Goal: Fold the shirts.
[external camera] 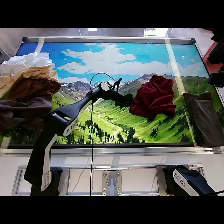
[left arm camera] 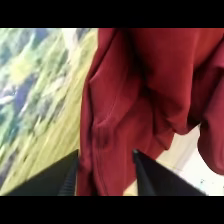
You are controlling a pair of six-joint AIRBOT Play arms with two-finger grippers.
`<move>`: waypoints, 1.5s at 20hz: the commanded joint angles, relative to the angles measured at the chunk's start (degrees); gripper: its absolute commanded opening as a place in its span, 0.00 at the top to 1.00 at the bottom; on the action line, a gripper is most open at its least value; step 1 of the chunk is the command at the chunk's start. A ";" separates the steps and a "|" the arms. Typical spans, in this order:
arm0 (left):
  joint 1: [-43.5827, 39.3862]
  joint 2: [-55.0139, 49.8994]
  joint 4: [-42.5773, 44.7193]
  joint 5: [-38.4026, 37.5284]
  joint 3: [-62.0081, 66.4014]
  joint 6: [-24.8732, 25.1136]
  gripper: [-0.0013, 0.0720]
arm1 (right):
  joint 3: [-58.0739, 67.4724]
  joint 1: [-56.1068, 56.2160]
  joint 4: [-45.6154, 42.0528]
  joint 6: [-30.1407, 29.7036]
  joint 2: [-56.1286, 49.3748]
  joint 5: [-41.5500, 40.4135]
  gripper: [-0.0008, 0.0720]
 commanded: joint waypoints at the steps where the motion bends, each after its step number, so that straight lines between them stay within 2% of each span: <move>1: -0.87 -1.03 -5.16 2.05 1.18 3.93 0.77 | 0.00 -0.04 2.73 -0.07 0.04 -0.61 0.51; 2: -1.05 -1.14 -6.51 1.81 2.27 6.05 0.96 | 0.00 -0.04 3.04 -0.07 0.04 -0.76 0.51; 6: -0.17 -1.09 -10.32 -1.44 10.23 7.78 0.96 | -0.96 -0.04 8.46 -0.07 0.04 1.01 0.51; 10: 4.68 1.70 -9.03 -7.93 14.36 8.02 0.96 | -13.81 -0.04 17.07 -4.55 -0.39 2.01 0.50; 11: 5.79 2.16 -8.79 -10.05 14.36 7.85 0.96 | -18.60 -0.04 17.81 -4.57 -0.63 1.25 0.40; 13: 7.15 2.29 -8.76 -13.75 14.29 7.52 0.96 | -26.56 -0.02 20.15 -4.76 -1.70 -2.95 0.34; 15: 7.37 2.32 -8.46 -15.37 13.73 7.52 0.96 | -30.69 0.00 24.76 -8.85 -4.31 -7.91 0.31; 18: 7.32 2.32 -8.22 -15.45 13.35 7.54 0.96 | -31.93 0.09 38.21 -17.46 -9.88 -15.58 0.30; 23: 7.32 2.32 -6.88 -15.52 13.35 7.54 0.96 | -31.89 0.28 58.16 -28.02 -17.55 -21.55 0.28; 27: 7.32 2.32 -6.84 -15.91 13.35 7.72 0.96 | -29.75 2.01 58.51 -28.76 -17.64 -27.04 0.28; 30: 7.32 2.32 -6.86 -15.91 13.35 7.72 0.96 | -29.59 2.23 57.96 -28.74 -18.86 -25.92 0.28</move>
